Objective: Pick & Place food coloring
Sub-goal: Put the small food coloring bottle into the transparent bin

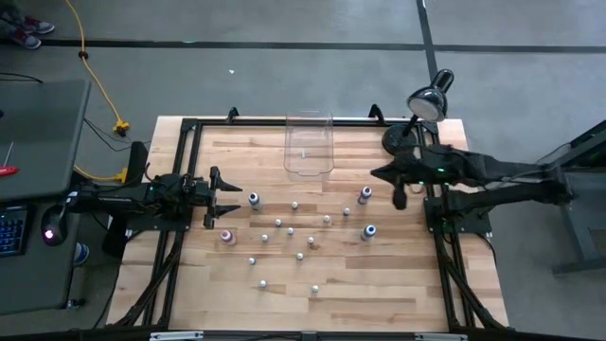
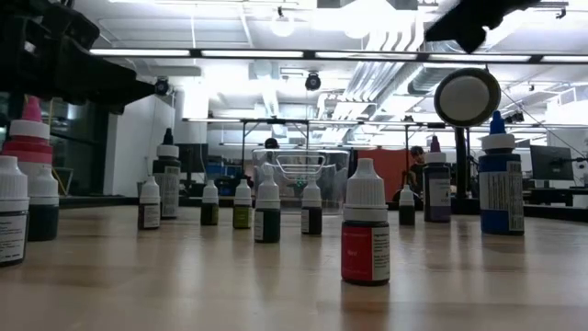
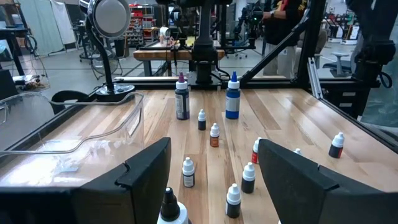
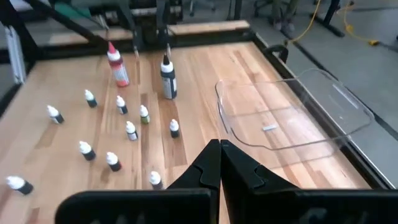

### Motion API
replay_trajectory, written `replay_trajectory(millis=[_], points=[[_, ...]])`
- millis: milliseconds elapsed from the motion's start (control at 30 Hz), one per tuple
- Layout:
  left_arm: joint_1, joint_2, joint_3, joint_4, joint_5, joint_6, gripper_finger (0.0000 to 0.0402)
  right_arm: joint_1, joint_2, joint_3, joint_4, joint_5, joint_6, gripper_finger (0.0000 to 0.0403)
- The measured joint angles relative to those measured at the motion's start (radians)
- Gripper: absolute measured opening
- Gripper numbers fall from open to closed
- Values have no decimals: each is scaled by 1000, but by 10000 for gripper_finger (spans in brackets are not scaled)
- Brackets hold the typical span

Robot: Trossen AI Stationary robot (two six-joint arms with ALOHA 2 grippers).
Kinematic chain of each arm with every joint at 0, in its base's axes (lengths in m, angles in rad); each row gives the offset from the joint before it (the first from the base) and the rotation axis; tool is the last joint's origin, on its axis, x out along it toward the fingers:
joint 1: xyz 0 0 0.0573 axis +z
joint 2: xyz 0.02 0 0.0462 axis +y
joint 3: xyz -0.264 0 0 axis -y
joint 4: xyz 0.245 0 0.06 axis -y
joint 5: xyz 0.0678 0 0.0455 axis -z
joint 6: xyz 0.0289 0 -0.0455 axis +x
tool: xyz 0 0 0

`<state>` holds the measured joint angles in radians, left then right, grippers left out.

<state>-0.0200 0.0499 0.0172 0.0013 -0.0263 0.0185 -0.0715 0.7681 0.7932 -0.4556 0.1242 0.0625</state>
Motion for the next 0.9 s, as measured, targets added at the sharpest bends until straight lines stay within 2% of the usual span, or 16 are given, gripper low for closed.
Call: replay_trajectory(millis=[167,333,733,900], points=[[0,0,0,0,0,0,239,0,174,98,-54,-2,-4,0],[0,0,0,0,0,0,239,0,325,170,-160,-57,9,0],[0,0,0,0,0,0,239,0,559,255,-264,-203,-87,0],[0,0,0,0,0,0,239,0,656,338,-333,-217,-175,0]])
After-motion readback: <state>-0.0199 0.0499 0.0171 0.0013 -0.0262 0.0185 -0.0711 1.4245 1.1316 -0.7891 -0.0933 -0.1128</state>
